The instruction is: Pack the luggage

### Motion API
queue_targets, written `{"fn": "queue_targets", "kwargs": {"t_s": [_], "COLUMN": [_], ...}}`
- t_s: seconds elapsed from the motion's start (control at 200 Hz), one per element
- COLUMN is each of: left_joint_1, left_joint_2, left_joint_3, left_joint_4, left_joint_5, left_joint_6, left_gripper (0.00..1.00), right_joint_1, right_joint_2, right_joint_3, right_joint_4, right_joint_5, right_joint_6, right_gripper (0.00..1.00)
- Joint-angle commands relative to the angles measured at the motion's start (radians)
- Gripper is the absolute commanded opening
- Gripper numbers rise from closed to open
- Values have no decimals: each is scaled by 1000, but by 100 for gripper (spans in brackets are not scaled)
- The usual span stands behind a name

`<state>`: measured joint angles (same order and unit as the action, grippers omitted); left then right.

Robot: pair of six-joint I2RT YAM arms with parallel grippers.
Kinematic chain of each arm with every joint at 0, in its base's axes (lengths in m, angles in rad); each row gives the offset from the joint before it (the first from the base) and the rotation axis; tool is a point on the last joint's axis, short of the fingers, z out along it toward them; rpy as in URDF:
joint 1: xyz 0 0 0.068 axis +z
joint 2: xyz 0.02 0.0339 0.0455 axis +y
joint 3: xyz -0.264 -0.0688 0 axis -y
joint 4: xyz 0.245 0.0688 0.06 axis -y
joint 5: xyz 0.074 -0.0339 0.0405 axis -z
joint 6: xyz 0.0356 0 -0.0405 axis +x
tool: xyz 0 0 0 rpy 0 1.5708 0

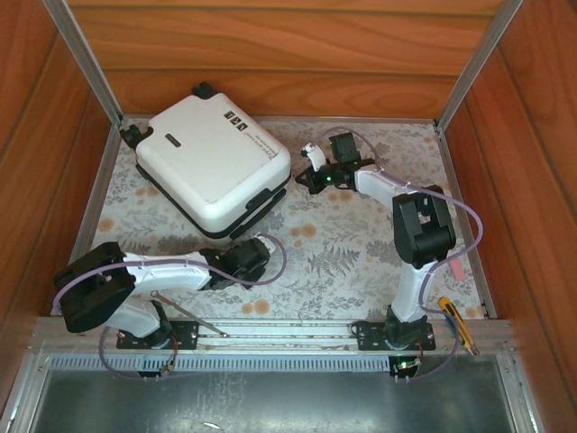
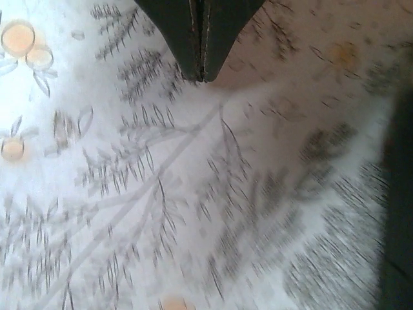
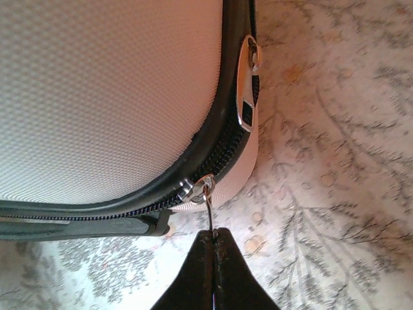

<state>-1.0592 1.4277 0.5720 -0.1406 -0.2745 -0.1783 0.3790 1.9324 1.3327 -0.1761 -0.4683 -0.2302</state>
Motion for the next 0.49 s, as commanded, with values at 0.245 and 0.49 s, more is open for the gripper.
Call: {"fn": "queue_targets", "kwargs": {"t_s": [0.245, 0.49], "left_joint_1": [-23, -33], "left_joint_2": [75, 423], "left_joint_3": [148, 725], "left_joint_4": [-95, -715], "left_joint_5": [-226, -698], "left_joint_6": [-92, -367], "left_gripper": [49, 70], "right_joint_1": [-46, -46], "right_joint_2": [47, -3], "right_joint_3": [123, 44], "right_joint_4": [57, 74], "right_joint_5": [33, -22], "right_joint_6": [-4, 11], "right_gripper": [0, 0]}}
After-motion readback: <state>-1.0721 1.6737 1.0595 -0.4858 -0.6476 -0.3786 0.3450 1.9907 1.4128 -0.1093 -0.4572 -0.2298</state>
